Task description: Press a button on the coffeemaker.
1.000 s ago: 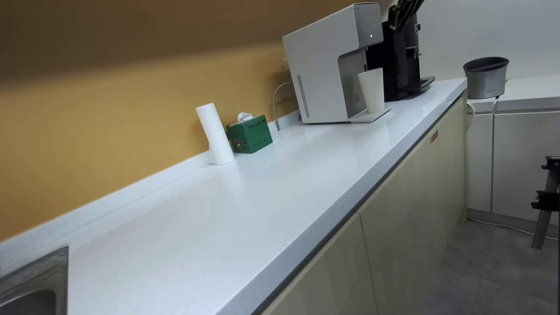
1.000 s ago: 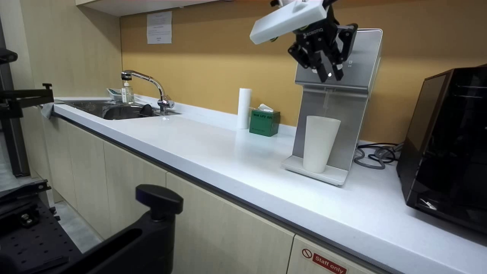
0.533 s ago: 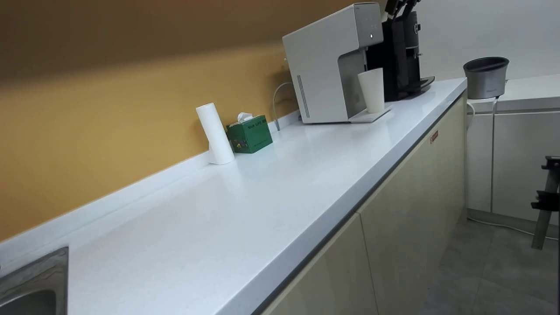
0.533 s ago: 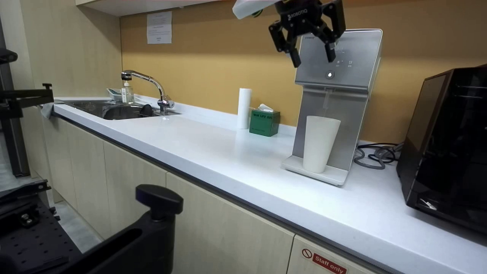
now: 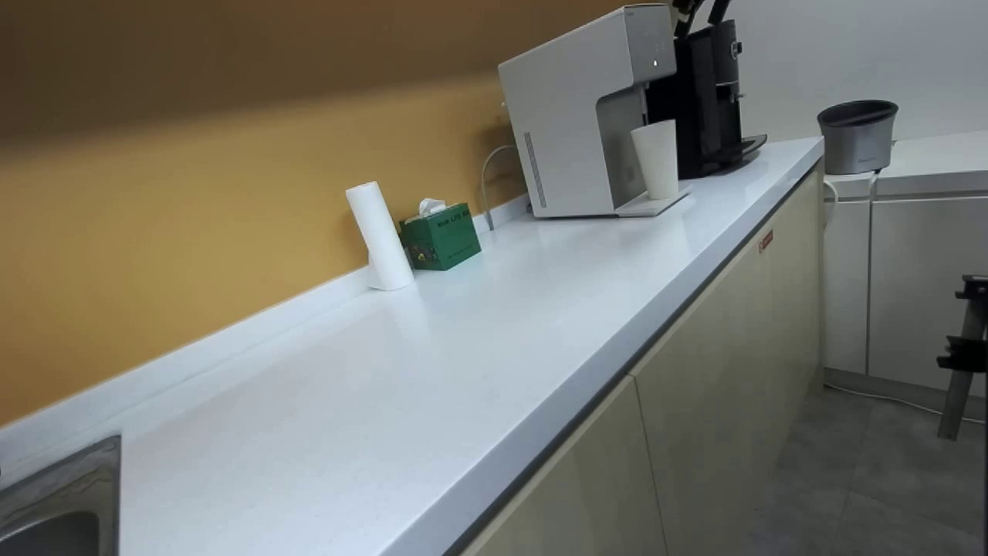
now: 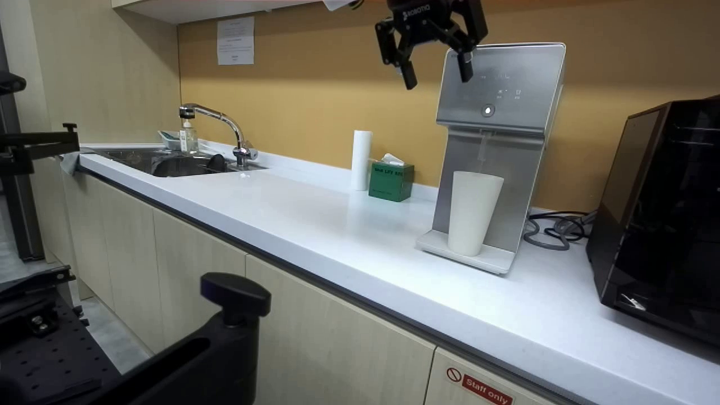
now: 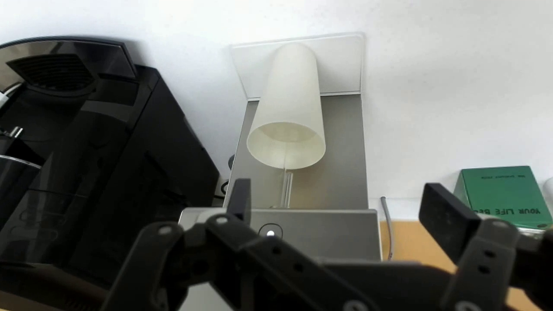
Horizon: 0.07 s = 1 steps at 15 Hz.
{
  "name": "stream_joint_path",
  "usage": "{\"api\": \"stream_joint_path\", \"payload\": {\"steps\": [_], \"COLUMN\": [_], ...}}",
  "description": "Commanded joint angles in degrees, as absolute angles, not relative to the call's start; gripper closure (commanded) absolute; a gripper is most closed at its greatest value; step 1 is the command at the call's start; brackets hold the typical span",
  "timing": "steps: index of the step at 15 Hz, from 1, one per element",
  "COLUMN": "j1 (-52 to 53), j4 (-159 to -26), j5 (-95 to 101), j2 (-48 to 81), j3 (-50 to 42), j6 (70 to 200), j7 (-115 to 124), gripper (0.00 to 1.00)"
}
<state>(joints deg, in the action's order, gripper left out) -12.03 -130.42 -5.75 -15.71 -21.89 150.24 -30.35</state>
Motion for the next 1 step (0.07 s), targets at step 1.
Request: {"api": "stream_joint_path", "payload": {"steps": [1], "j1": [-12.5], "j4": [-130.9], "j5": [-3.7], "j2": [-16.6], "j3": [-21.2], "j6": [146.8], "j7": [-27.3], "gripper": [0.0]}}
